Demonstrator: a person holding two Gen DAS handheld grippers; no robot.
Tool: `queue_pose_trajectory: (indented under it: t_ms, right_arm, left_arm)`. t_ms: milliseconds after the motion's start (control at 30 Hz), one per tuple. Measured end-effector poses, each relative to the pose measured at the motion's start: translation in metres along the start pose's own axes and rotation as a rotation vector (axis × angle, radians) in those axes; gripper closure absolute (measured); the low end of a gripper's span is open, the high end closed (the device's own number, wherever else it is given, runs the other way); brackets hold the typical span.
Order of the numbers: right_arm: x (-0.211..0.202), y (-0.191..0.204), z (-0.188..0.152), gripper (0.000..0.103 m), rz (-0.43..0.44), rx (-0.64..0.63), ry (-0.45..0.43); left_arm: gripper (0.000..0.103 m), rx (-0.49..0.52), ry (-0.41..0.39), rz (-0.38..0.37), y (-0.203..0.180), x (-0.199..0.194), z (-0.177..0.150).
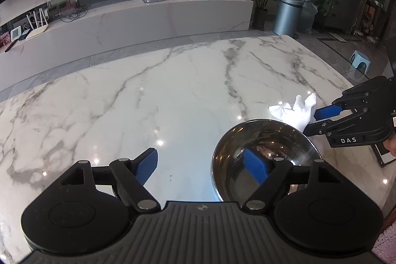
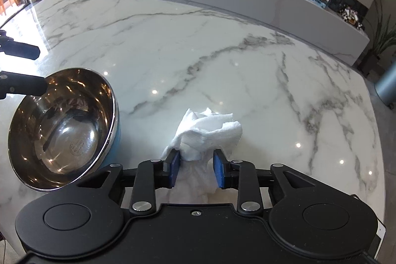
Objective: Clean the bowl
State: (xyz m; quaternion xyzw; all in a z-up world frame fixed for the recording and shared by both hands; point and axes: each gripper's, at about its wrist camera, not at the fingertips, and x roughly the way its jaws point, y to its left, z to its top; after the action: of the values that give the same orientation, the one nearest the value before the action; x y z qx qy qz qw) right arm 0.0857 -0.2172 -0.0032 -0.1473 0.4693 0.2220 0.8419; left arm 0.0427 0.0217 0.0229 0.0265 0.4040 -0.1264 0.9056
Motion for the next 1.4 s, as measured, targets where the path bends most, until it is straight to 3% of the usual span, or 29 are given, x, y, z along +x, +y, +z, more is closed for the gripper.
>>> queue_pose_trajectory:
  t_ms: [33, 233, 367, 533, 600, 733, 933, 1067, 1233, 1400]
  right_arm:
    - [-0.005, -0.001, -0.001, 0.06, -0.009, 0.008, -0.01]
    - [-0.028, 0.007, -0.009, 0.052, -0.056, 0.032, -0.057]
    - [-0.05, 0.023, -0.022, 0.049, -0.124, 0.03, -0.128]
    - [-0.078, 0.032, -0.044, 0.033, -0.195, 0.121, -0.251]
    - [-0.088, 0.032, -0.055, 0.028, -0.181, 0.202, -0.29]
    - [-0.089, 0.033, -0.067, 0.027, -0.135, 0.301, -0.284]
    - [-0.085, 0.032, -0.072, 0.026, -0.183, 0.35, -0.305]
    - [-0.085, 0.029, -0.074, 0.023, -0.123, 0.404, -0.304]
    - [-0.086, 0.033, -0.072, 0.02, -0.136, 0.388, -0.315]
    - [-0.085, 0.033, -0.07, 0.02, -0.143, 0.38, -0.312]
  left_arm:
    - [0.025, -0.005, -0.01, 0.007, 0.0, -0.002, 0.0]
    - [0.021, 0.0, -0.065, 0.02, -0.016, -0.018, -0.001]
    - [0.021, -0.019, -0.113, 0.005, -0.032, -0.028, -0.004]
    - [0.019, -0.064, -0.195, -0.01, -0.05, -0.041, -0.015]
    - [0.0, -0.066, -0.225, -0.008, -0.055, -0.047, -0.02]
    - [0.0, -0.092, -0.26, 0.009, -0.059, -0.052, -0.031]
    - [0.0, -0.087, -0.24, 0.047, -0.057, -0.054, -0.035]
    - [0.001, -0.193, -0.231, 0.087, -0.054, -0.047, -0.041]
    - [0.002, -0.291, -0.204, 0.077, -0.045, -0.042, -0.043]
    - [0.002, -0.244, -0.229, 0.129, -0.047, -0.045, -0.043]
